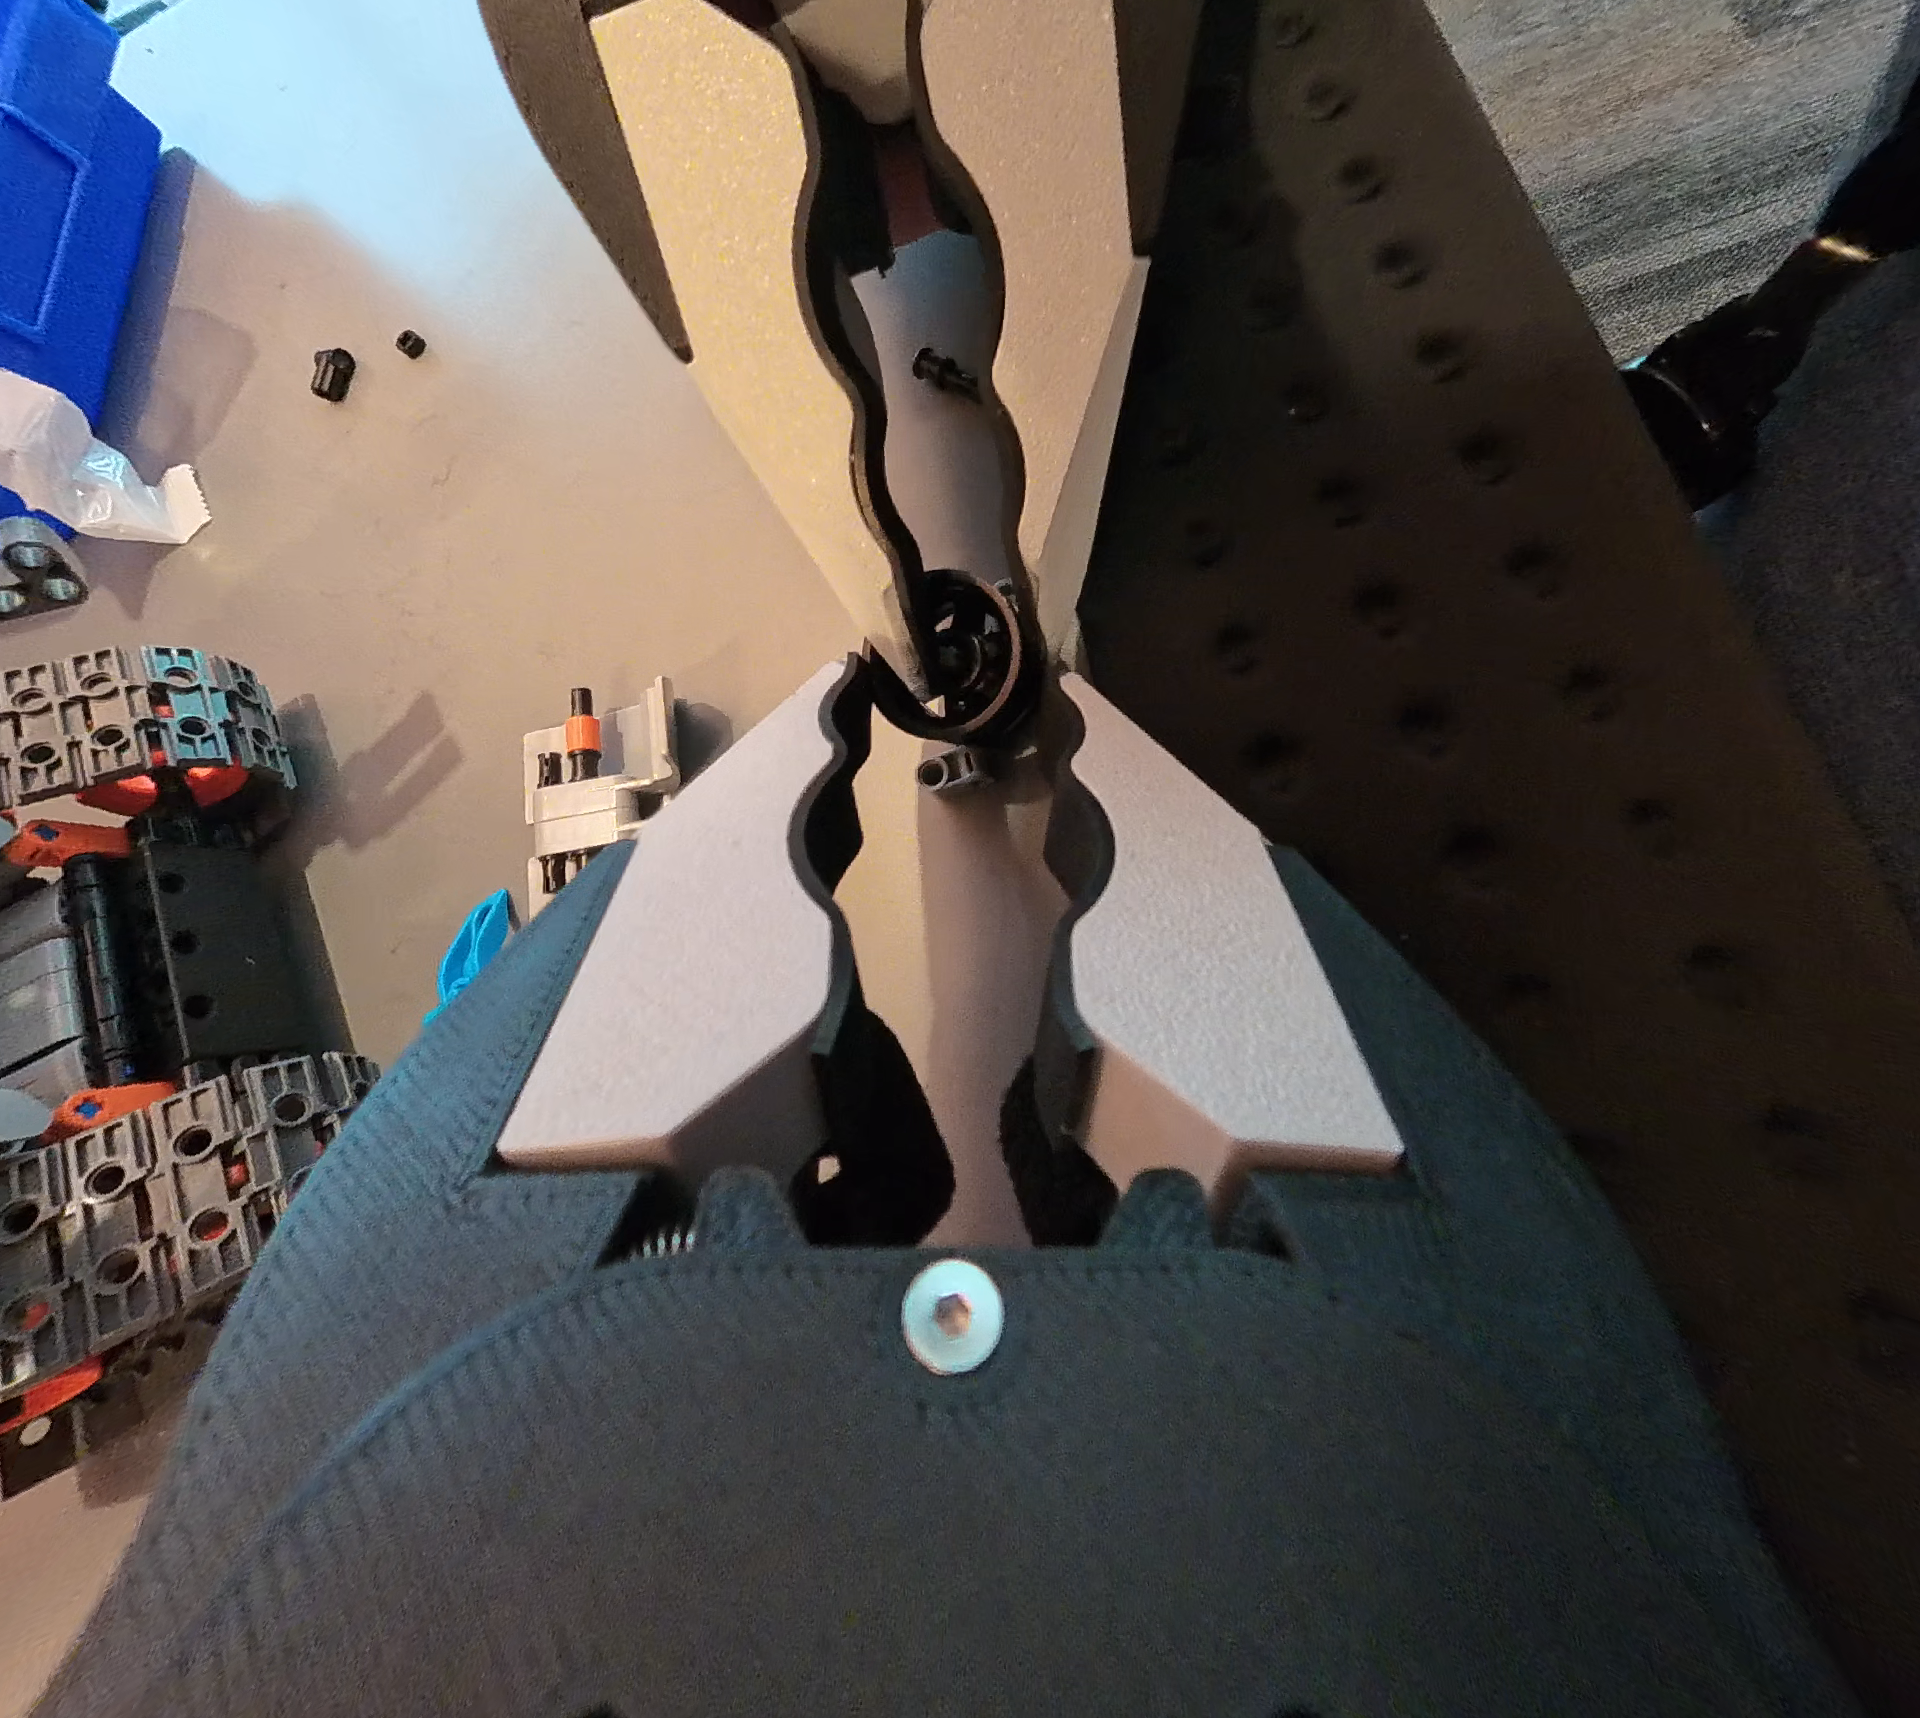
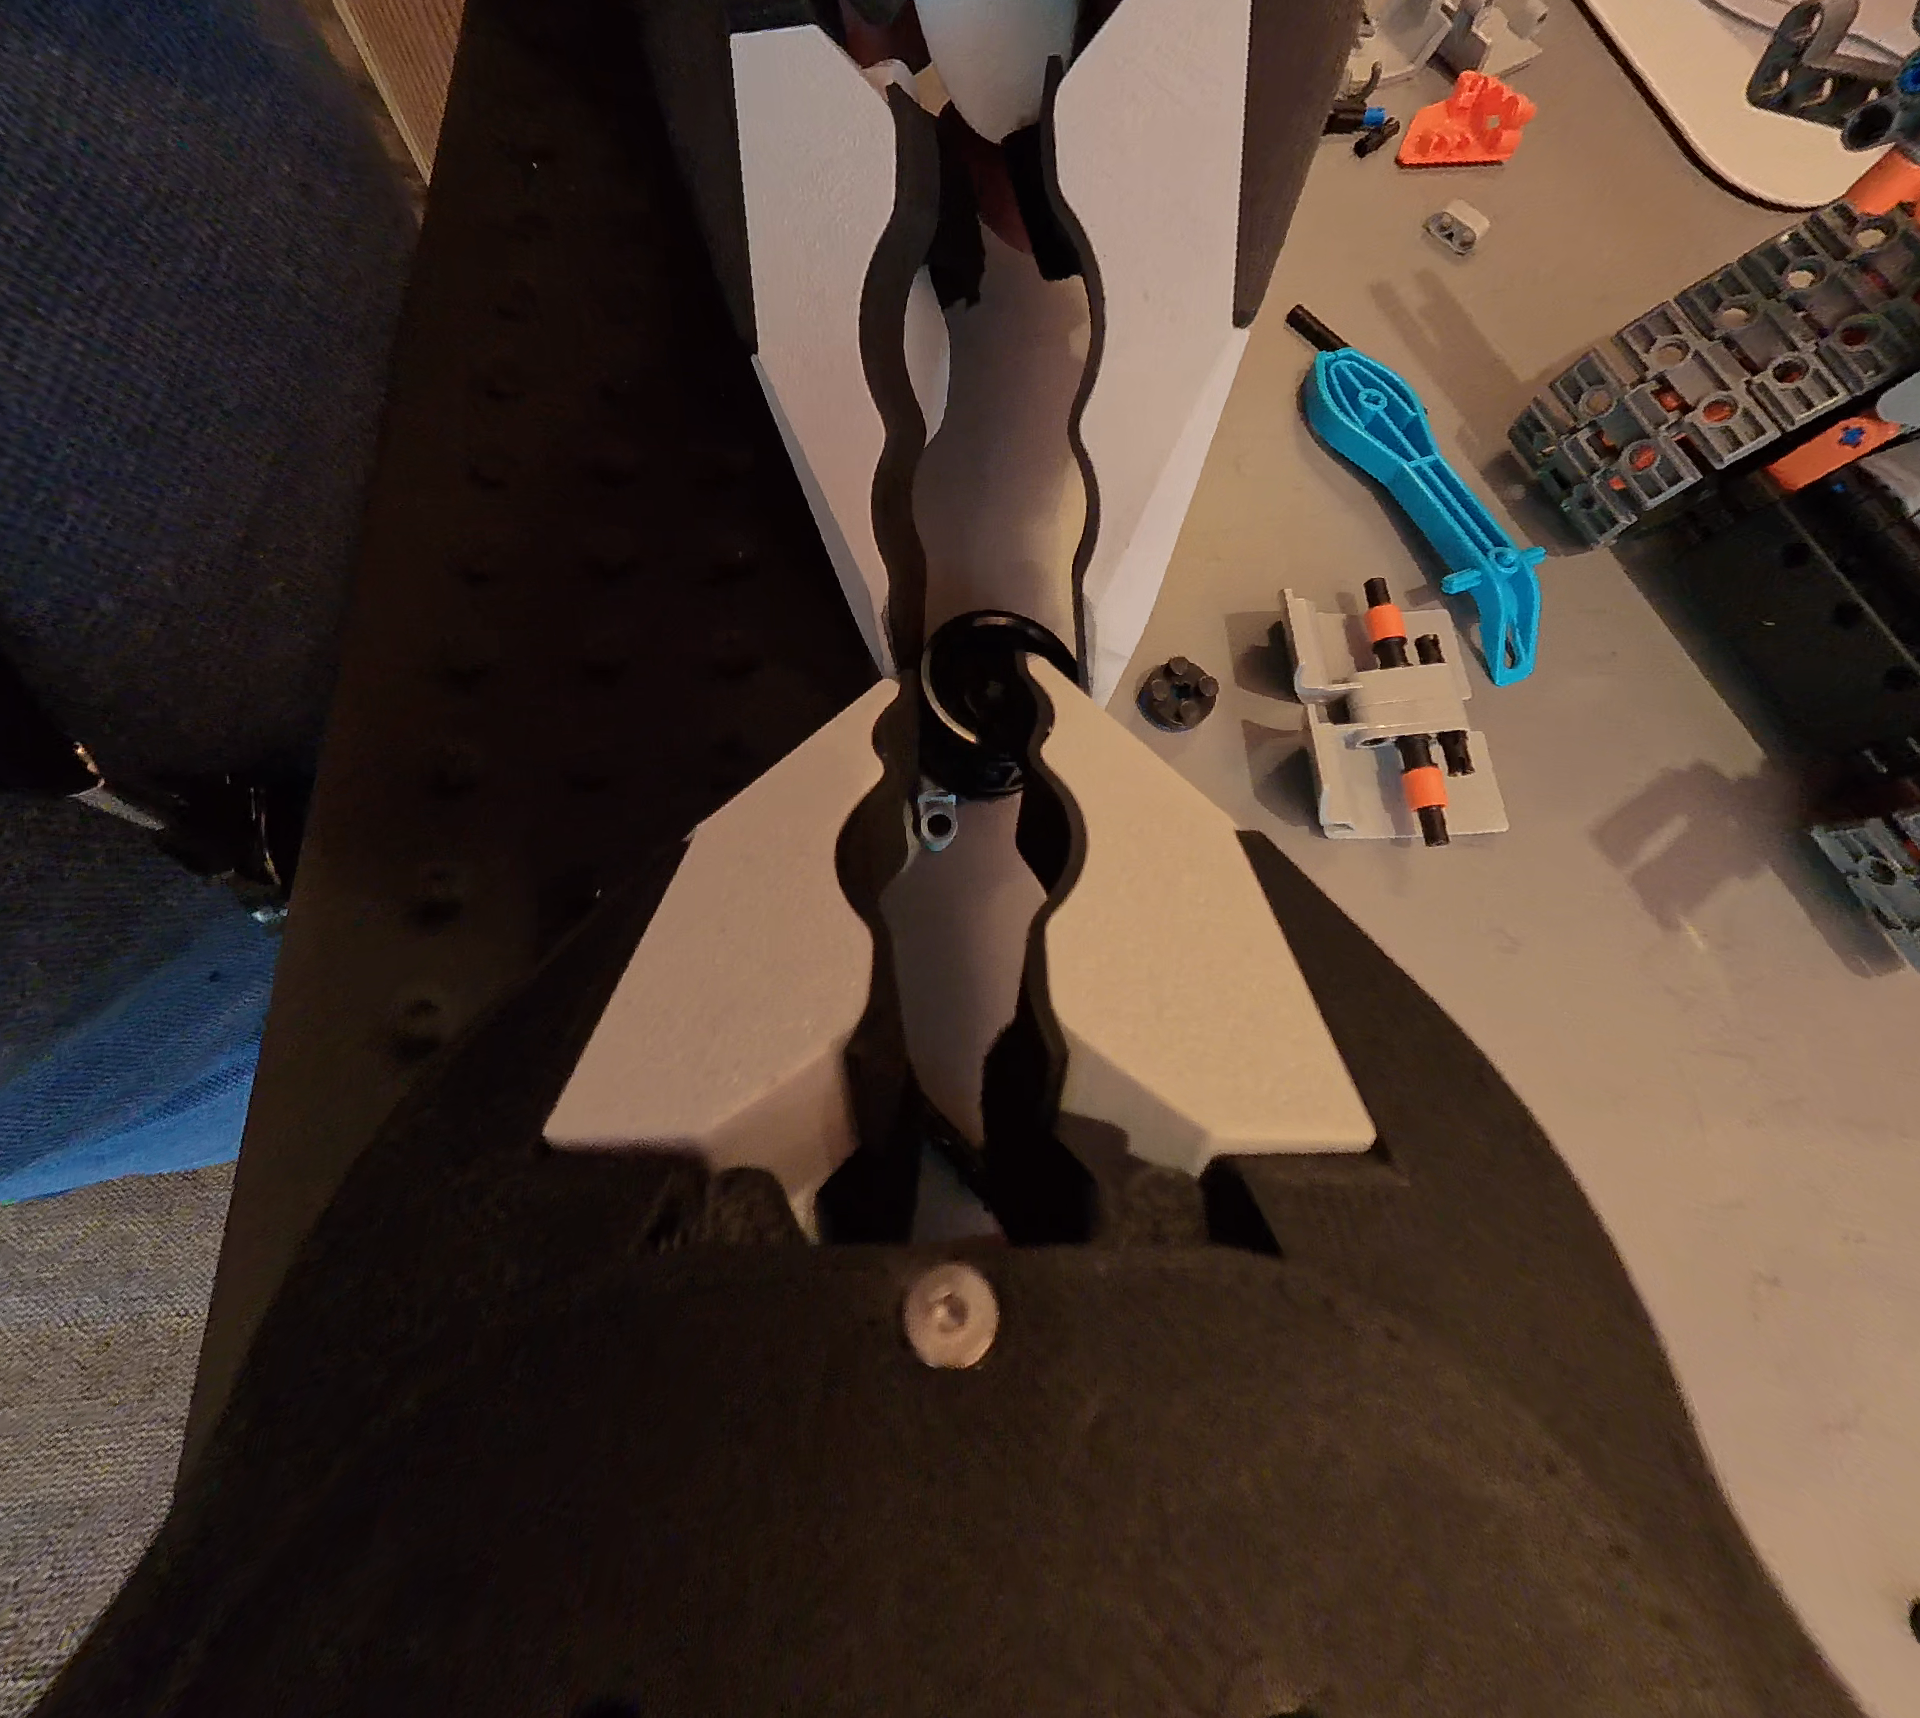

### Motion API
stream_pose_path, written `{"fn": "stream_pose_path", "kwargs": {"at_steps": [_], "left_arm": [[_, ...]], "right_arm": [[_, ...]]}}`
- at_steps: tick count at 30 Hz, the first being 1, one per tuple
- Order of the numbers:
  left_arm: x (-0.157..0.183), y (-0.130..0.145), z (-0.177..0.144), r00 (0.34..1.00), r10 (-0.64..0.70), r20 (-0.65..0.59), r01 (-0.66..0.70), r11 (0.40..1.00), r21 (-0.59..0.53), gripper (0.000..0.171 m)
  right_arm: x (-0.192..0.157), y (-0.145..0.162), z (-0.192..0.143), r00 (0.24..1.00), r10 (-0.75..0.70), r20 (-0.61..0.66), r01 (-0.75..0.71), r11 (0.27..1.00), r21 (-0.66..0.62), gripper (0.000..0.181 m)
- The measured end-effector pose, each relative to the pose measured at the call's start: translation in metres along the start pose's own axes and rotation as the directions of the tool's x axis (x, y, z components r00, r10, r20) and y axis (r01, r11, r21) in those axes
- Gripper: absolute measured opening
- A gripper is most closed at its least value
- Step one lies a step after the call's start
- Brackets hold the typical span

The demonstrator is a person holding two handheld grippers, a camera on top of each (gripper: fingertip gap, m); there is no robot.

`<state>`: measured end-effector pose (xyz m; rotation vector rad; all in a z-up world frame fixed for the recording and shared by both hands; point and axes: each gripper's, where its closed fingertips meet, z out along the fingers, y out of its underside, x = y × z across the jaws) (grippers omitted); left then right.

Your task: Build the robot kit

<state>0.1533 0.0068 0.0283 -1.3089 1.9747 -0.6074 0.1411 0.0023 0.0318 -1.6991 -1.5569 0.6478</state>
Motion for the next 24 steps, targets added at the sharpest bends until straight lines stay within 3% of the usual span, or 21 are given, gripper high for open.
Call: {"fn": "stream_pose_path", "kwargs": {"at_steps": [6,8,14,19,24], "left_arm": [[-0.003,0.004,-0.006,0.999,-0.035,-0.009,0.035,0.999,-0.011,0.031],[-0.001,0.008,-0.011,0.999,-0.042,-0.026,0.041,0.999,-0.026,0.031],[0.002,0.014,-0.014,0.995,-0.087,-0.053,0.085,0.996,-0.038,0.042],[0.0,0.017,-0.024,0.989,-0.137,-0.05,0.137,0.991,-0.007,0.049],[0.001,0.017,-0.03,0.982,-0.172,-0.074,0.175,0.984,0.025,0.048]], "right_arm": [[0.0,-0.013,-0.012,0.999,0.033,0.028,-0.034,0.998,0.059,0.021],[0.009,-0.02,-0.02,0.998,0.062,0.007,-0.062,0.993,0.099,0.014],[0.039,0.012,0.001,0.989,0.088,-0.115,-0.098,0.992,-0.077,0.018],[0.05,0.017,0.014,0.985,0.091,-0.144,-0.109,0.987,-0.119,0.028],[0.046,0.014,0.022,0.991,0.083,-0.107,-0.096,0.987,-0.131,0.016]]}}
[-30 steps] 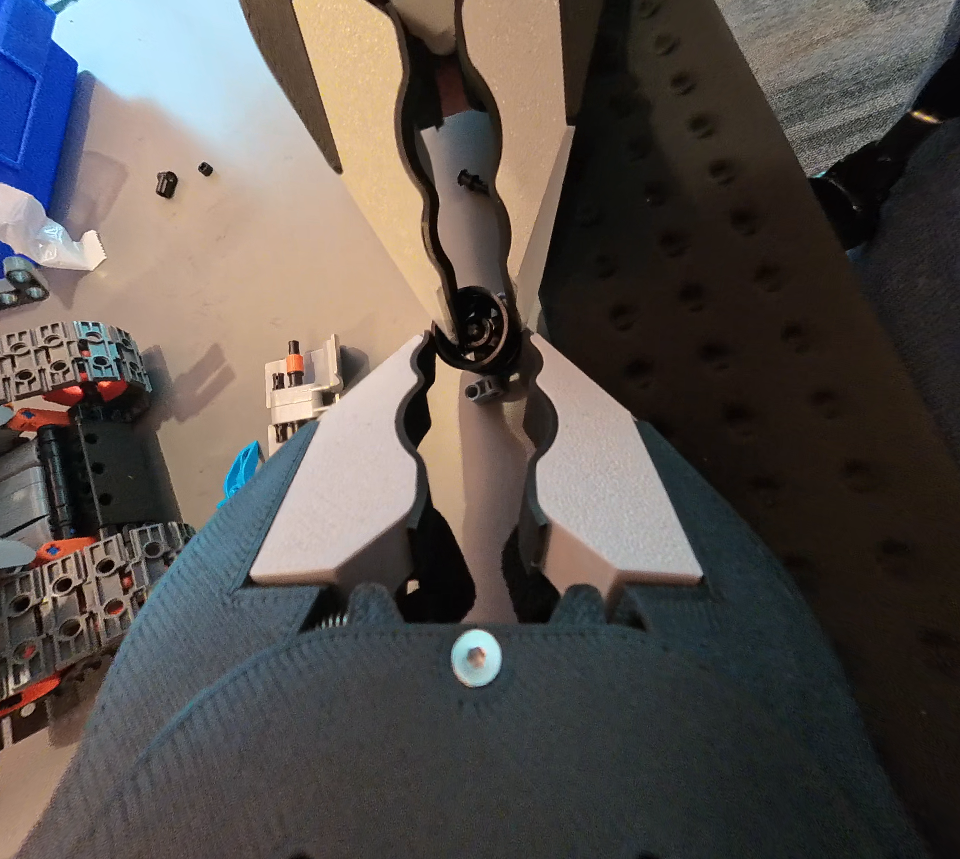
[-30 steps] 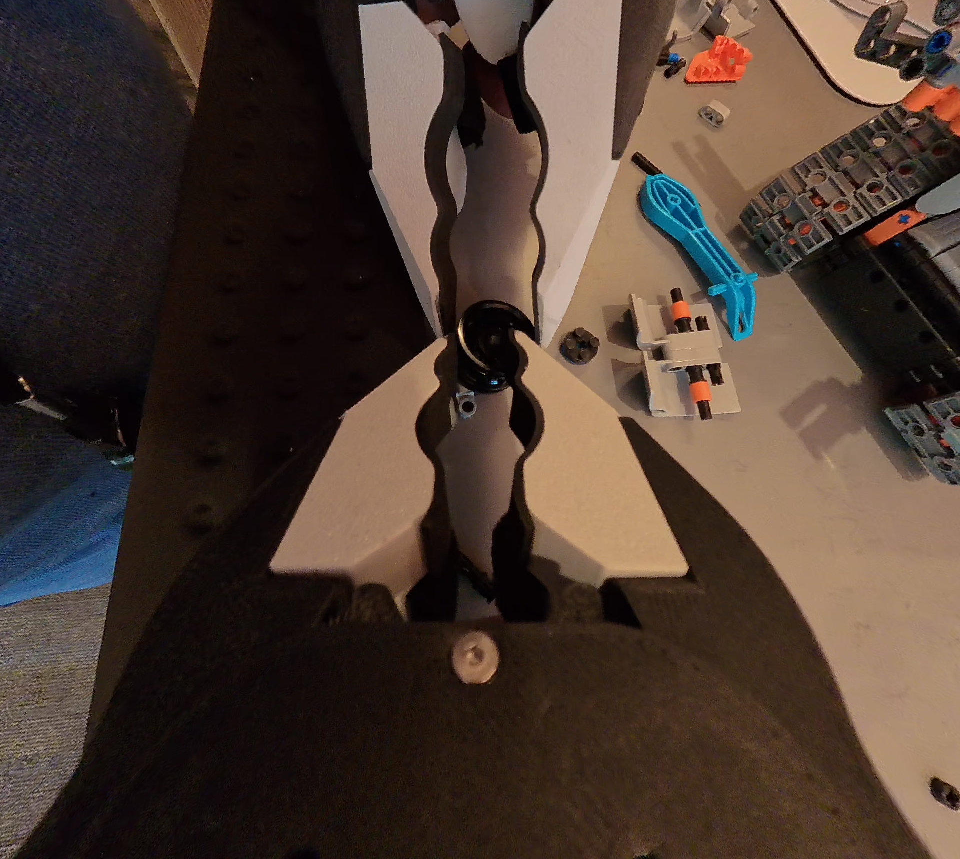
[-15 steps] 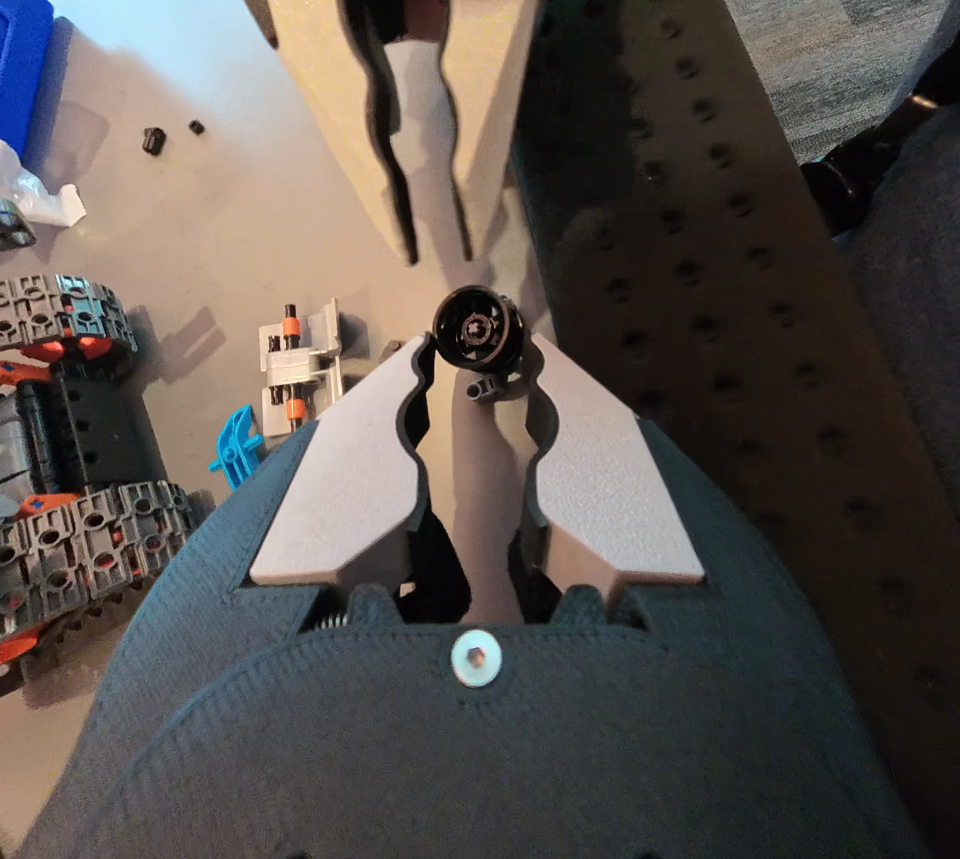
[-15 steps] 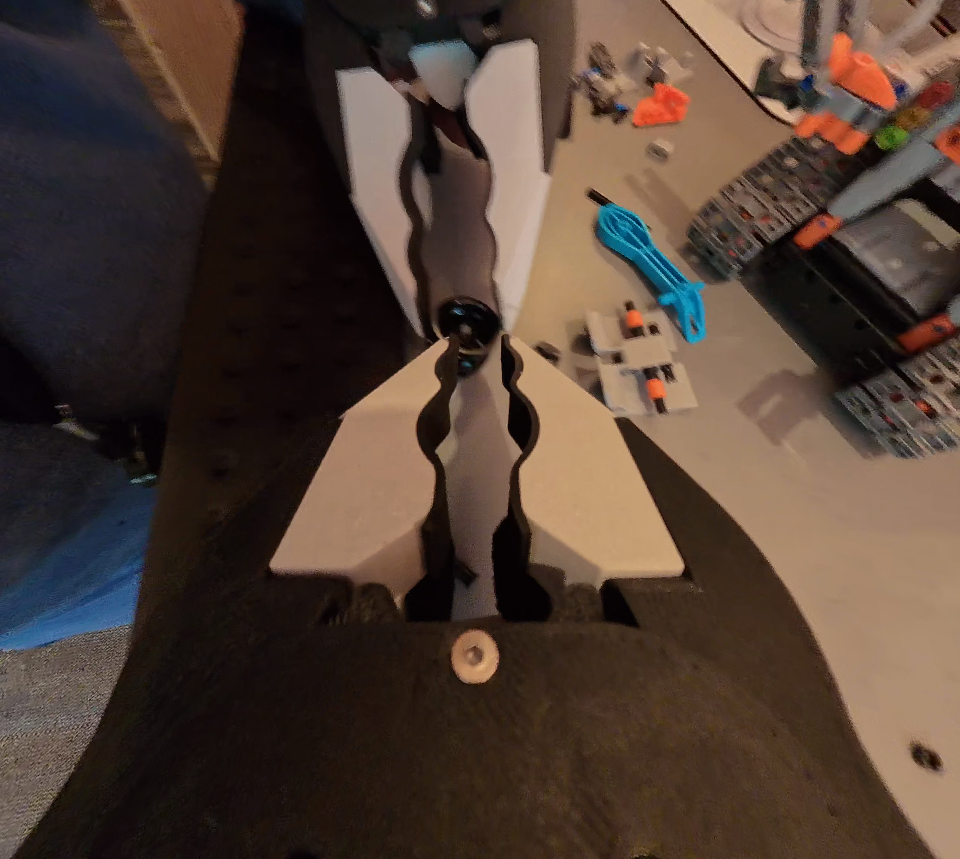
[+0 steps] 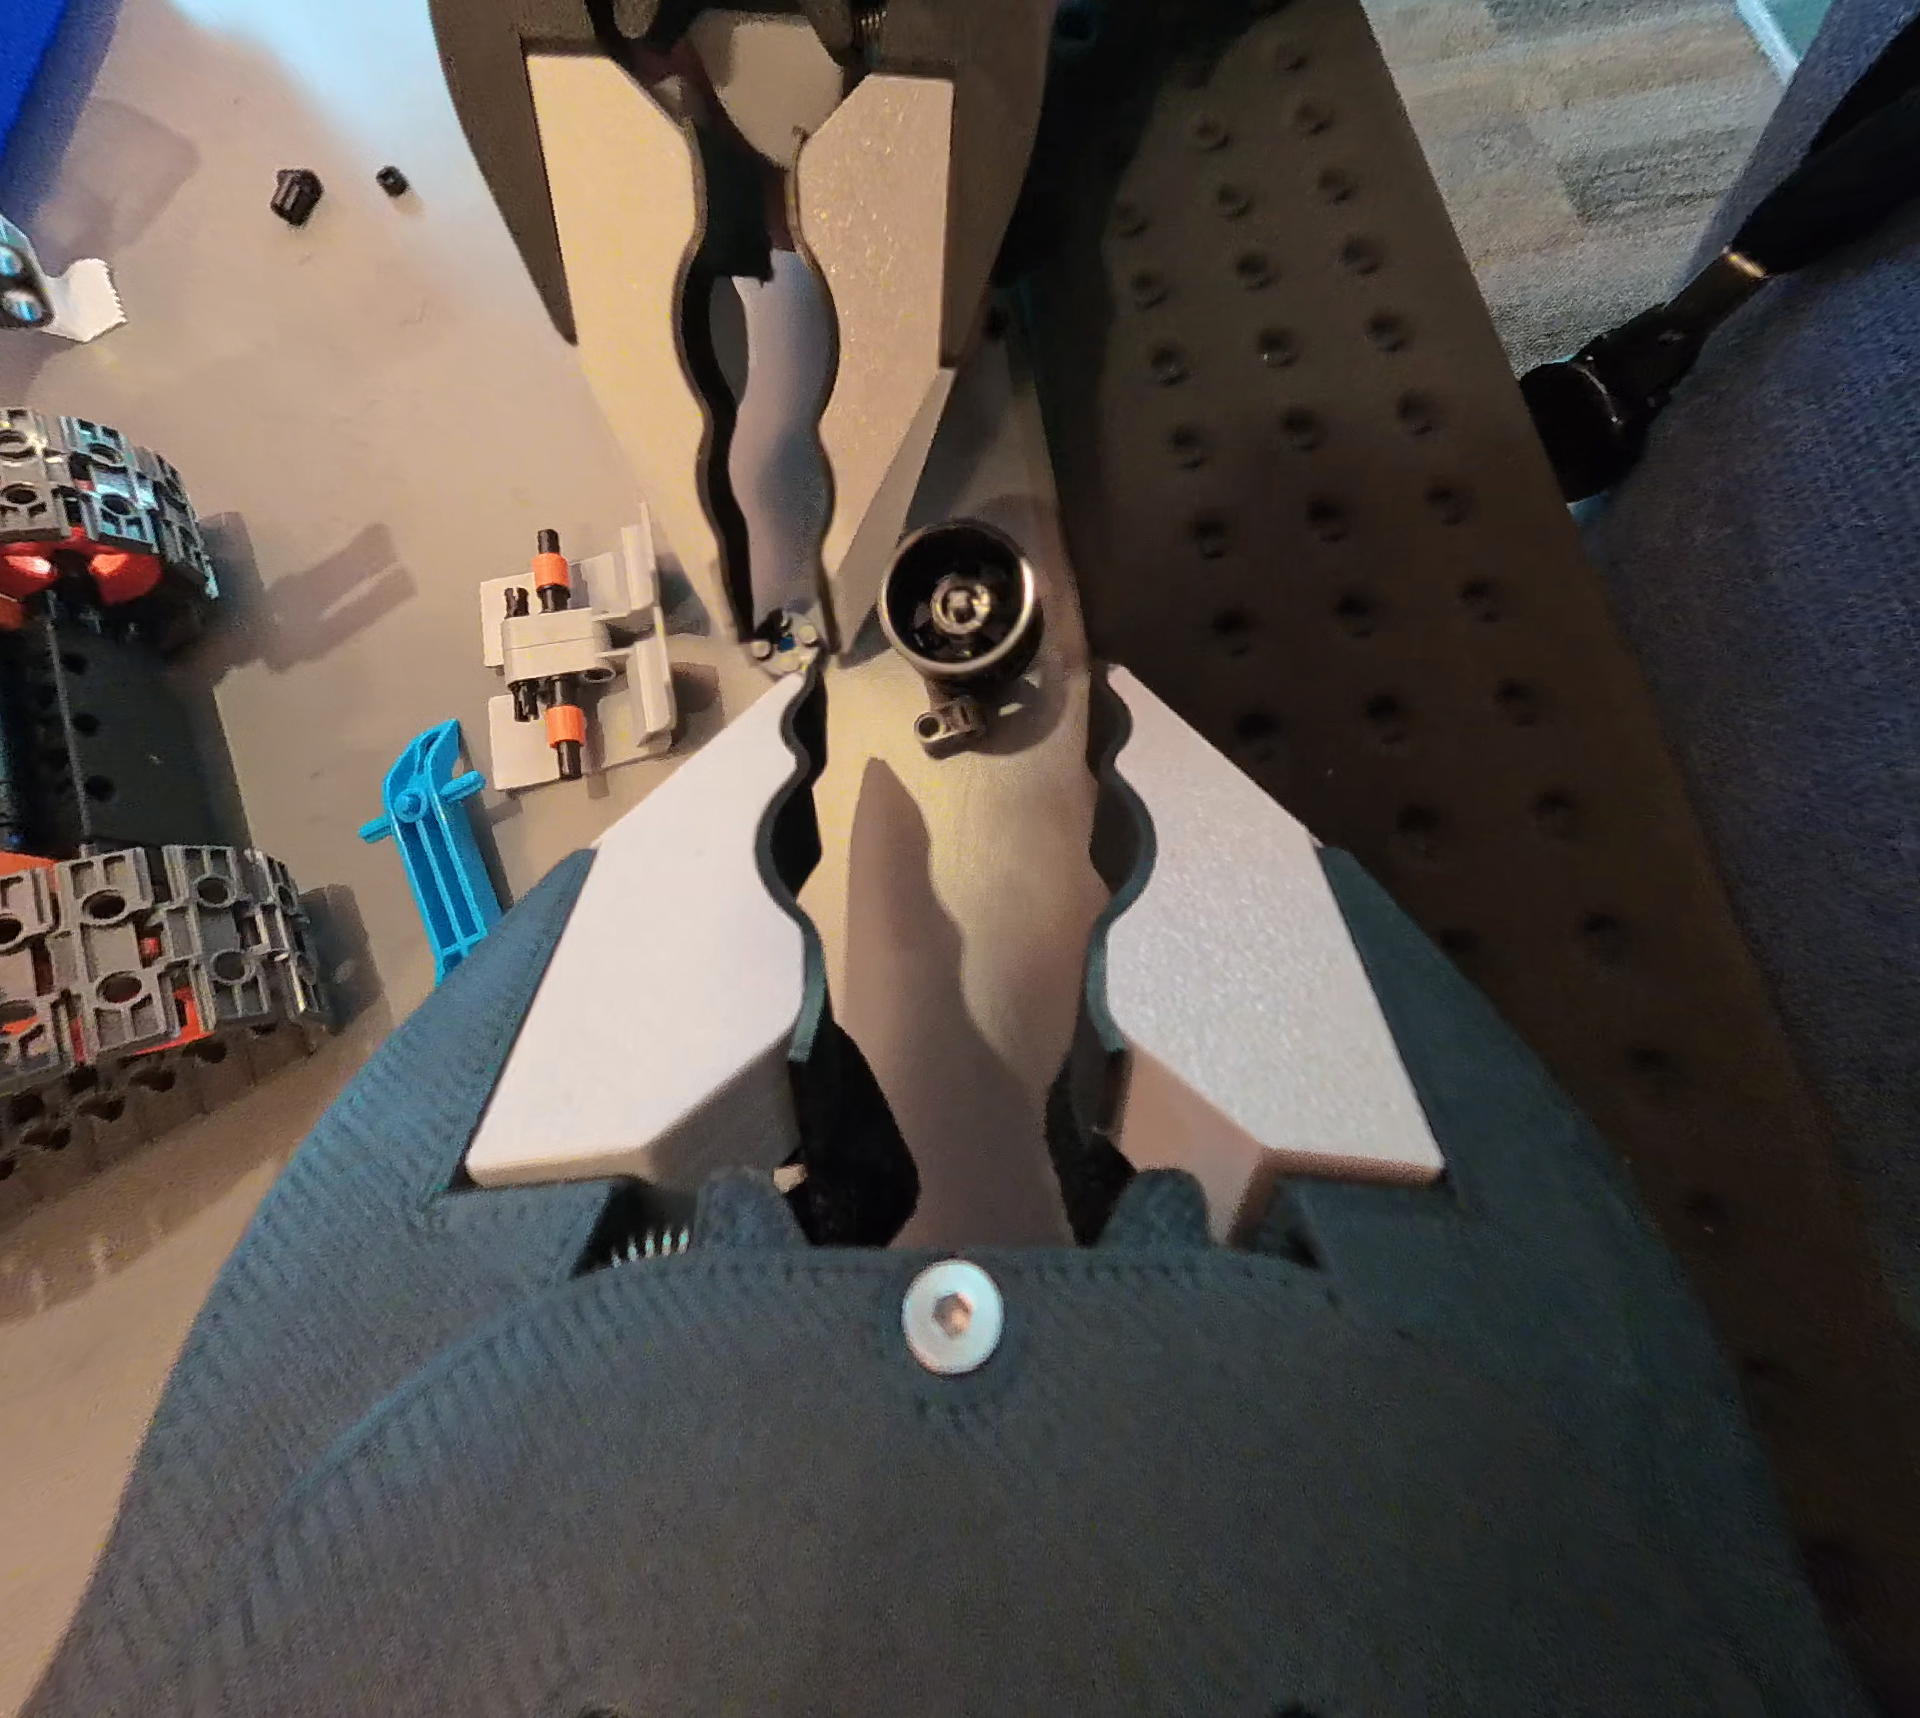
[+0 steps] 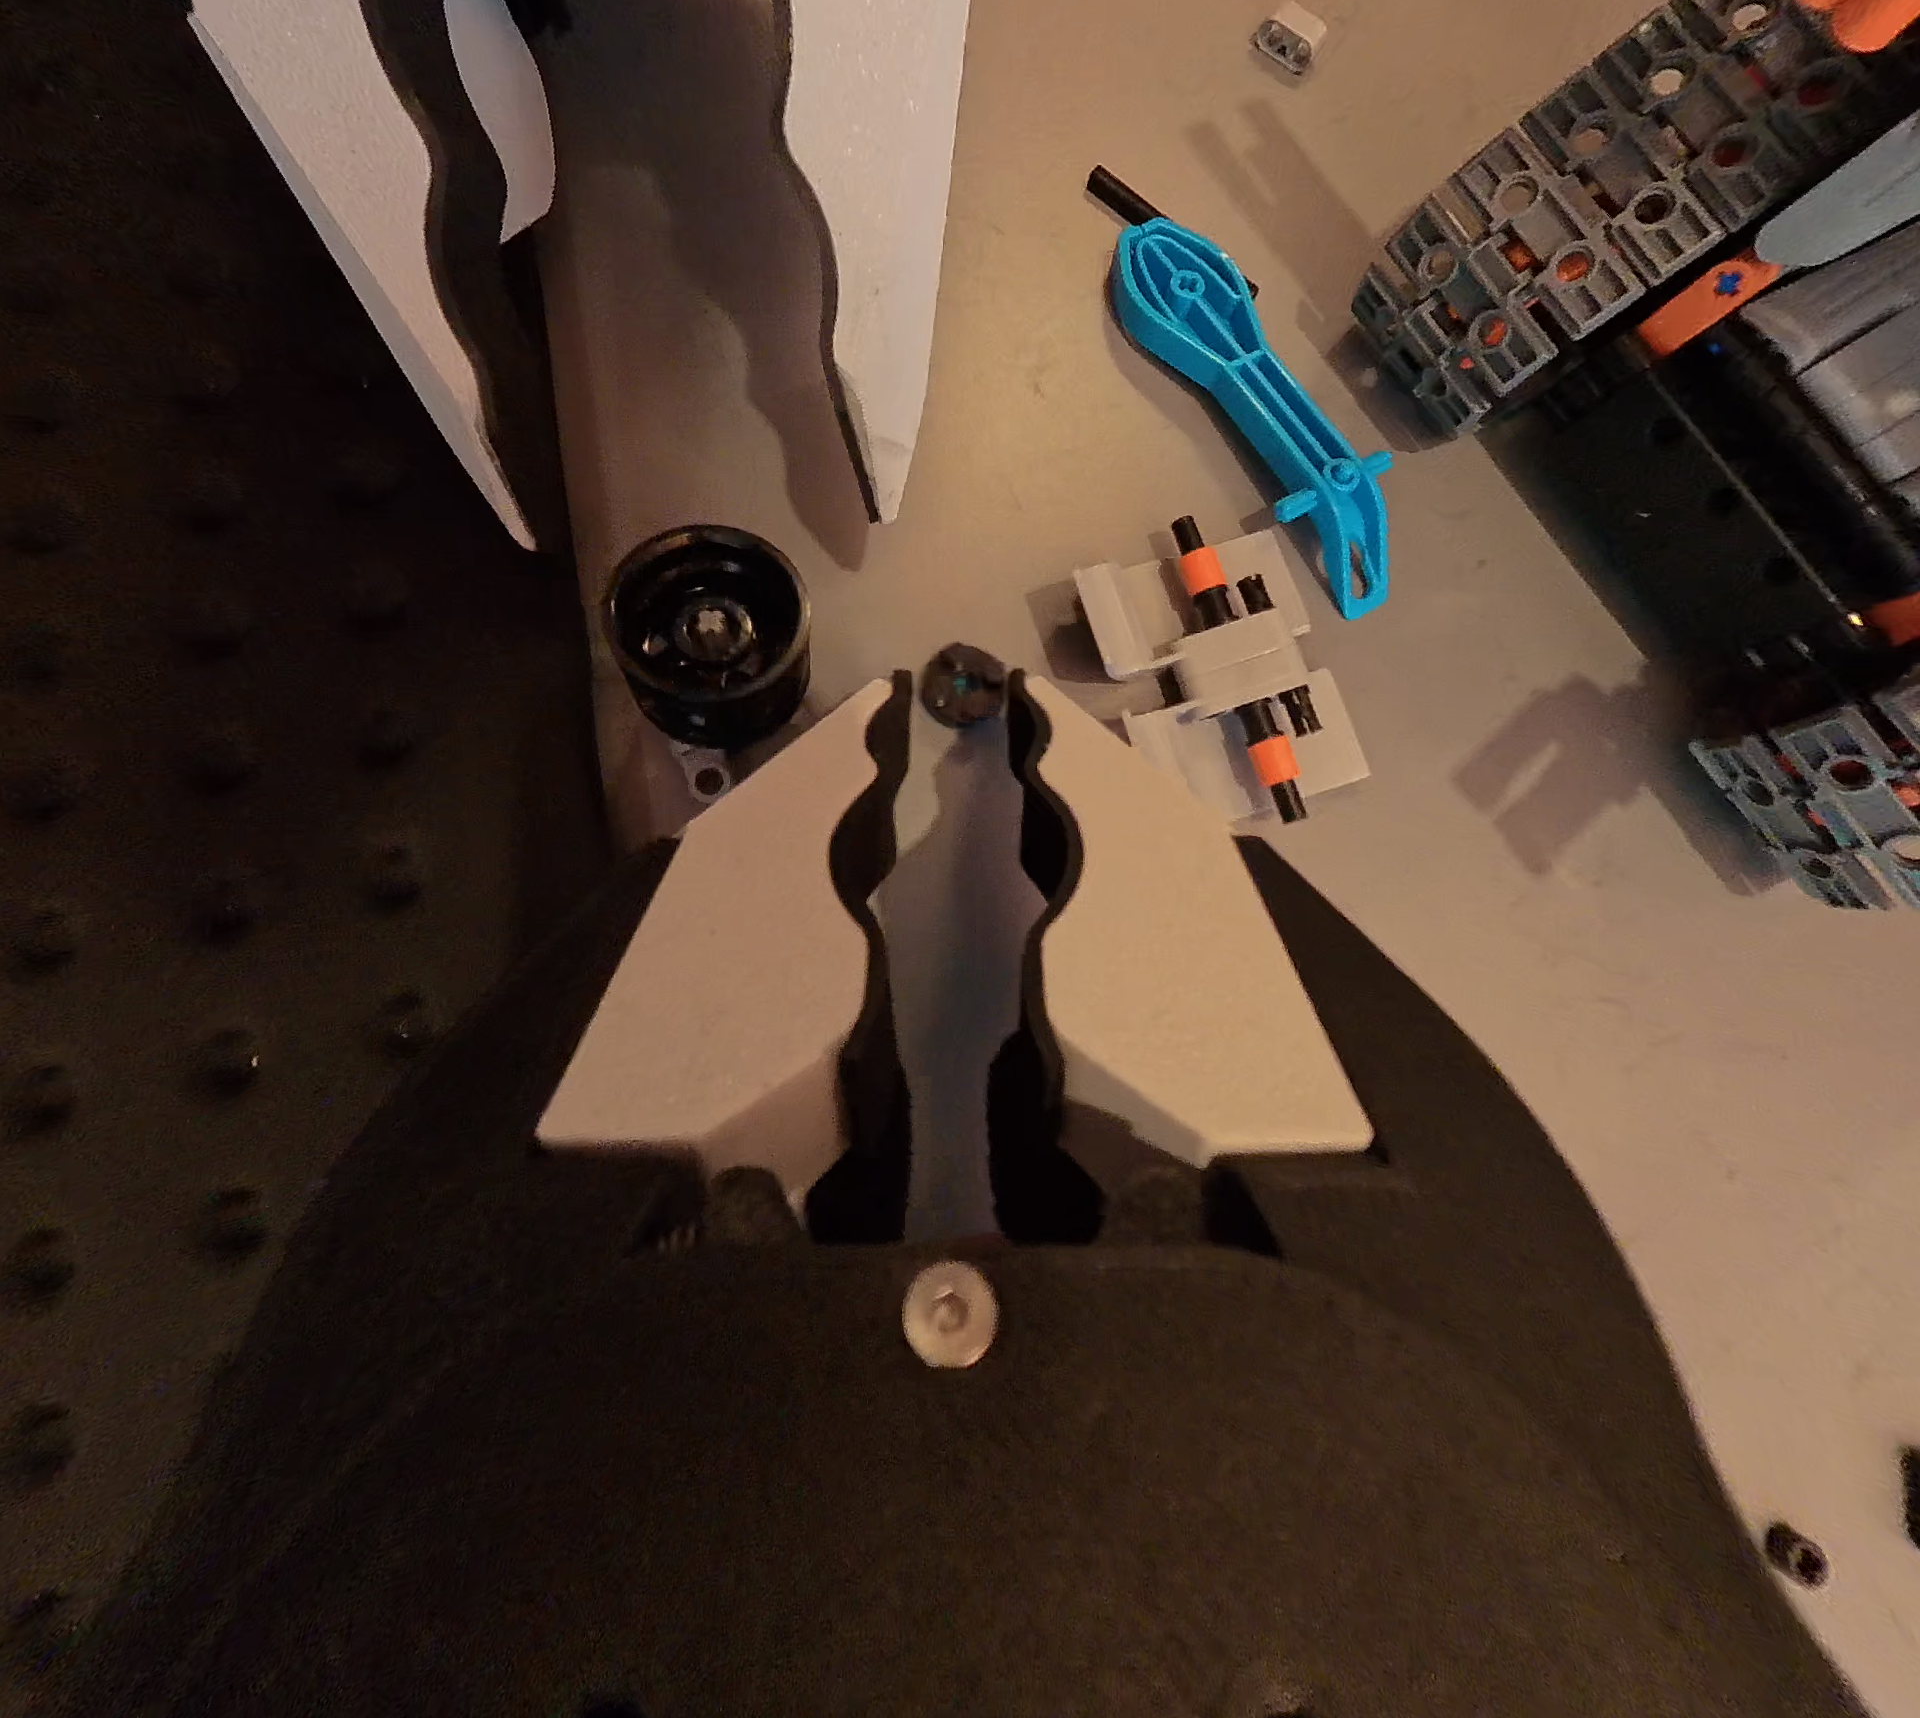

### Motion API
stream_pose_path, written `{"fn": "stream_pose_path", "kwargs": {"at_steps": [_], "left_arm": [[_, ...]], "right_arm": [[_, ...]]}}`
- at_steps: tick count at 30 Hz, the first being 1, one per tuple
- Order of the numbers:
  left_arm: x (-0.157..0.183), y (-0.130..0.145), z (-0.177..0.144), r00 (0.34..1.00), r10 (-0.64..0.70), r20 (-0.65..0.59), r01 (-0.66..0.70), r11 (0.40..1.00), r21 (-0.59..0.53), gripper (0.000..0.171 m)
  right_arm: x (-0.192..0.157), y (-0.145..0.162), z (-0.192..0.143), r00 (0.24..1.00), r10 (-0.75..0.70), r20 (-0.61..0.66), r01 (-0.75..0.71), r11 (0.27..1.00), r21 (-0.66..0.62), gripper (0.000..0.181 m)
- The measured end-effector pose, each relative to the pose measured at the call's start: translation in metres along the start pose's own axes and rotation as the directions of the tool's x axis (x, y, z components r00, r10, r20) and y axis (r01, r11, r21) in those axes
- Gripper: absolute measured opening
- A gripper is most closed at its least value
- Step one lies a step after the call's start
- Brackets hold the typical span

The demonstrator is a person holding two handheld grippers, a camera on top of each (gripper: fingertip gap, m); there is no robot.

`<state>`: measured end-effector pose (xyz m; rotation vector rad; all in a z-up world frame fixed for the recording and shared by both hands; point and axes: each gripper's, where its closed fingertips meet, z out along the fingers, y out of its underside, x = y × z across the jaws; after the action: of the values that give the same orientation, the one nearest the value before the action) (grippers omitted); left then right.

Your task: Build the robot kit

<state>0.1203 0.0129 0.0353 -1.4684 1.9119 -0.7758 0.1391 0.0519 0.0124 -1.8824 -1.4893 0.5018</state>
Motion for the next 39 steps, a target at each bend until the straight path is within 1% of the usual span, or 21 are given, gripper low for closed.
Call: {"fn": "stream_pose_path", "kwargs": {"at_steps": [6,8,10,15,18,22,25,27,33,36,39], "left_arm": [[-0.005,-0.002,-0.005,0.999,-0.034,-0.018,0.035,0.998,0.053,0.046],[-0.006,-0.005,-0.007,0.999,-0.041,-0.018,0.042,0.997,0.069,0.046],[-0.008,-0.009,-0.009,0.998,-0.054,-0.017,0.055,0.994,0.098,0.044],[-0.021,-0.03,-0.025,0.985,-0.17,-0.043,0.175,0.955,0.241,0.037],[-0.025,-0.042,-0.033,0.97,-0.226,-0.087,0.242,0.918,0.315,0.031],[-0.026,-0.053,-0.039,0.949,-0.279,-0.148,0.315,0.872,0.374,0.023],[-0.027,-0.059,-0.043,0.927,-0.316,-0.203,0.373,0.835,0.405,0.019],[-0.027,-0.061,-0.046,0.912,-0.332,-0.24,0.406,0.814,0.416,0.014],[-0.026,-0.065,-0.048,0.874,-0.369,-0.316,0.479,0.764,0.432,0.01],[-0.026,-0.066,-0.049,0.871,-0.368,-0.326,0.485,0.754,0.444,0.008],[-0.024,-0.07,-0.052,0.873,-0.346,-0.343,0.478,0.743,0.468,0.006]], "right_arm": [[0.001,-0.002,-0.001,1.0,-0.01,-0.009,0.01,1.0,0.018,0.013],[0.0,-0.009,-0.007,1.0,0.006,-0.006,-0.006,0.998,0.062,0.013],[0.002,-0.02,-0.017,1.0,0.005,-0.029,-0.001,0.993,0.122,0.013],[0.002,-0.048,-0.044,0.998,0.031,-0.059,-0.015,0.967,0.254,0.013],[0.002,-0.061,-0.057,0.995,0.026,-0.092,0.002,0.955,0.295,0.013],[-0.002,-0.07,-0.062,0.989,-0.027,-0.144,0.066,0.958,0.277,0.013],[-0.003,-0.075,-0.064,0.972,-0.089,-0.219,0.142,0.96,0.241,0.013],[-0.004,-0.079,-0.065,0.955,-0.134,-0.265,0.195,0.956,0.219,0.013],[-0.007,-0.086,-0.066,0.89,-0.262,-0.374,0.332,0.933,0.137,0.013],[-0.007,-0.087,-0.067,0.878,-0.275,-0.391,0.349,0.928,0.131,0.013],[-0.009,-0.09,-0.071,0.892,-0.245,-0.379,0.329,0.927,0.177,0.013]]}}
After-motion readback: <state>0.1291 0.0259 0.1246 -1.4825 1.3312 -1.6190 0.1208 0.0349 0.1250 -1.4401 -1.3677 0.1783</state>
